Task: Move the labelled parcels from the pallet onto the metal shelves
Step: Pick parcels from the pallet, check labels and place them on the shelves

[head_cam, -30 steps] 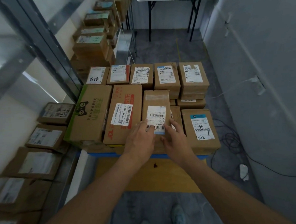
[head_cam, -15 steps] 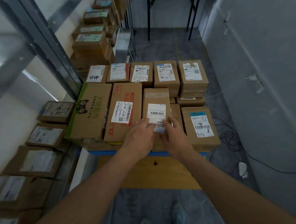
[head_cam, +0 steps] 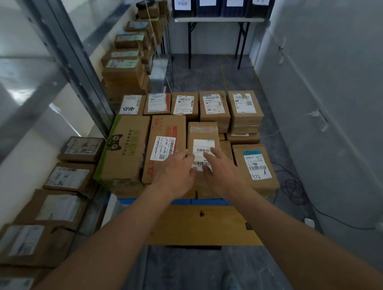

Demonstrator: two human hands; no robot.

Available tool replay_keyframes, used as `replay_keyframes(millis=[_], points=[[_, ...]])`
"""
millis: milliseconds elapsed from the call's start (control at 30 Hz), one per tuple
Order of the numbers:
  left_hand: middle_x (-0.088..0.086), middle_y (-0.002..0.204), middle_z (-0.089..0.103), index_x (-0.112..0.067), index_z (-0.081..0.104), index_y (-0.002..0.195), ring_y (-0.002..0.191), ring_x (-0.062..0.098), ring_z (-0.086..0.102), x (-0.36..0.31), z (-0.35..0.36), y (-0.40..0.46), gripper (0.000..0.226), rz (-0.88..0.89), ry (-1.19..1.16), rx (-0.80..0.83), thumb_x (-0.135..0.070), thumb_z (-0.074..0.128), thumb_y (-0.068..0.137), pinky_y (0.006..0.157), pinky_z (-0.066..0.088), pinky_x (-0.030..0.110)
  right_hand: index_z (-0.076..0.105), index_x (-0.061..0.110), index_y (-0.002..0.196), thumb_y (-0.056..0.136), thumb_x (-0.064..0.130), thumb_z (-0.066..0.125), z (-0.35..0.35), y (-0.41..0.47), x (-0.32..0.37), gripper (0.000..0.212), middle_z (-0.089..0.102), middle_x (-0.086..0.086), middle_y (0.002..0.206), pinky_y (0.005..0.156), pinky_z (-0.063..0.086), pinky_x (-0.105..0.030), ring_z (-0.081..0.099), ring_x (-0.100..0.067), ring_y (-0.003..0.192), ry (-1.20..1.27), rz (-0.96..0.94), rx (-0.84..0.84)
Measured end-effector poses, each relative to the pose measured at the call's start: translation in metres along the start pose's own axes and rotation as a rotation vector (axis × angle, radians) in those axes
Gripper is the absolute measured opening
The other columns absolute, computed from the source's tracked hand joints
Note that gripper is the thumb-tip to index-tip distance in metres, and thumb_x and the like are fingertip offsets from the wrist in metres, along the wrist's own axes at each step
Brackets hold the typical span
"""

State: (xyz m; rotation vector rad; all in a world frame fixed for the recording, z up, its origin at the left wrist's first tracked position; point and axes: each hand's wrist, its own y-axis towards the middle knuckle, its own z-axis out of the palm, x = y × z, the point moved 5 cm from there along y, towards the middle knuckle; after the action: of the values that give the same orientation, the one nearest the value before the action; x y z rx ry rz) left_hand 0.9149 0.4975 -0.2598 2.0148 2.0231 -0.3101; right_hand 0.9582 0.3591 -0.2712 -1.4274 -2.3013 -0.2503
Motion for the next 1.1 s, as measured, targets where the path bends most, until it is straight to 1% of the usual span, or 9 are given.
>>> replay_keyframes(millis=[133,267,467,600,700,833,967,1033,1100], points=[[0.002,0.127,0.057,-0.014,0.061,0.123,0.118,0.022,0.053,0.002,-0.02,-0.009,0.028,-0.059,0.017,-0.024,-0.029,0.05,0.102,0.099,0.051,0.041,0.037,0.023,0.154,0.106,0.036,0.041,-0.01,0.0,0.019,0.05,0.025,-0.004,0.165,0.113,0.039,-0.048,0.029,-0.027,0.149,-0.006,-0.069,0.005],[0.008,0.145,0.052,-0.011,0.06,0.133,0.132,0.028,0.048,0.009,-0.032,-0.014,0.037,-0.163,0.03,-0.038,-0.029,0.049,0.102,0.108,0.046,0.045,0.042,0.022,0.15,0.107,0.037,0.039,-0.018,0.008,0.036,0.046,0.031,-0.005,0.162,0.112,0.039,-0.048,0.034,-0.03,0.145,-0.012,-0.15,0.028],[0.008,0.146,0.051,-0.011,0.054,0.142,0.126,0.027,0.051,0.014,-0.048,-0.031,0.044,-0.34,0.009,-0.105,-0.035,0.044,0.106,0.103,0.049,0.045,0.049,0.024,0.138,0.105,0.037,0.038,-0.018,0.023,0.054,0.037,0.049,-0.001,0.139,0.088,0.051,-0.041,0.056,-0.027,0.117,-0.033,-0.404,0.055],[0.009,0.141,0.054,-0.011,0.057,0.136,0.123,0.027,0.054,0.01,-0.056,-0.053,0.04,-0.45,0.032,-0.155,-0.034,0.047,0.104,0.095,0.052,0.045,0.033,0.021,0.155,0.106,0.04,0.044,-0.01,0.03,0.063,0.054,0.028,-0.005,0.163,0.108,0.044,-0.045,0.039,-0.029,0.142,-0.107,-0.516,0.186],[0.01,0.143,0.053,-0.012,0.059,0.134,0.125,0.029,0.054,0.011,-0.058,-0.074,0.04,-0.548,0.05,-0.19,-0.036,0.045,0.105,0.098,0.051,0.045,0.035,0.019,0.155,0.108,0.044,0.036,-0.013,0.021,0.075,0.053,0.028,-0.005,0.163,0.111,0.038,-0.043,0.035,-0.026,0.146,-0.084,-0.598,0.203],[0.013,0.125,0.059,-0.014,0.061,0.11,0.118,0.034,0.055,0.017,-0.054,-0.119,0.051,-0.696,0.027,-0.189,-0.049,0.025,0.102,0.098,0.05,0.052,0.061,0.015,0.124,0.106,0.035,0.036,-0.007,0.002,0.097,0.036,0.055,-0.007,0.132,0.091,0.048,-0.041,0.056,-0.027,0.114,-0.044,-0.775,0.237],[0.012,0.158,0.04,-0.013,0.043,0.152,0.144,0.032,0.039,0.019,-0.057,-0.171,0.051,-0.824,0.057,-0.248,-0.038,0.037,0.108,0.118,0.035,0.047,0.055,0.022,0.104,0.098,0.049,0.022,0.018,-0.013,0.127,0.043,0.054,0.001,0.109,0.076,0.049,-0.04,0.057,-0.026,0.094,-0.053,-0.862,0.292],[0.009,0.161,0.036,-0.015,0.037,0.155,0.146,0.03,0.036,0.022,-0.059,-0.197,0.056,-0.886,0.071,-0.249,-0.044,0.032,0.107,0.116,0.037,0.048,0.058,0.018,0.115,0.095,0.055,0.019,0.028,-0.029,0.146,0.057,0.056,-0.003,0.123,0.078,0.047,-0.039,0.058,-0.03,0.104,-0.029,-0.902,0.352],[0.006,0.158,0.039,-0.017,0.037,0.155,0.142,0.028,0.039,0.027,-0.06,-0.227,0.067,-0.947,0.091,-0.254,-0.053,0.02,0.101,0.112,0.042,0.048,0.054,0.017,0.14,0.103,0.051,0.03,0.036,-0.049,0.166,0.056,0.048,-0.007,0.147,0.099,0.046,-0.044,0.05,-0.029,0.129,-0.009,-0.953,0.399]])
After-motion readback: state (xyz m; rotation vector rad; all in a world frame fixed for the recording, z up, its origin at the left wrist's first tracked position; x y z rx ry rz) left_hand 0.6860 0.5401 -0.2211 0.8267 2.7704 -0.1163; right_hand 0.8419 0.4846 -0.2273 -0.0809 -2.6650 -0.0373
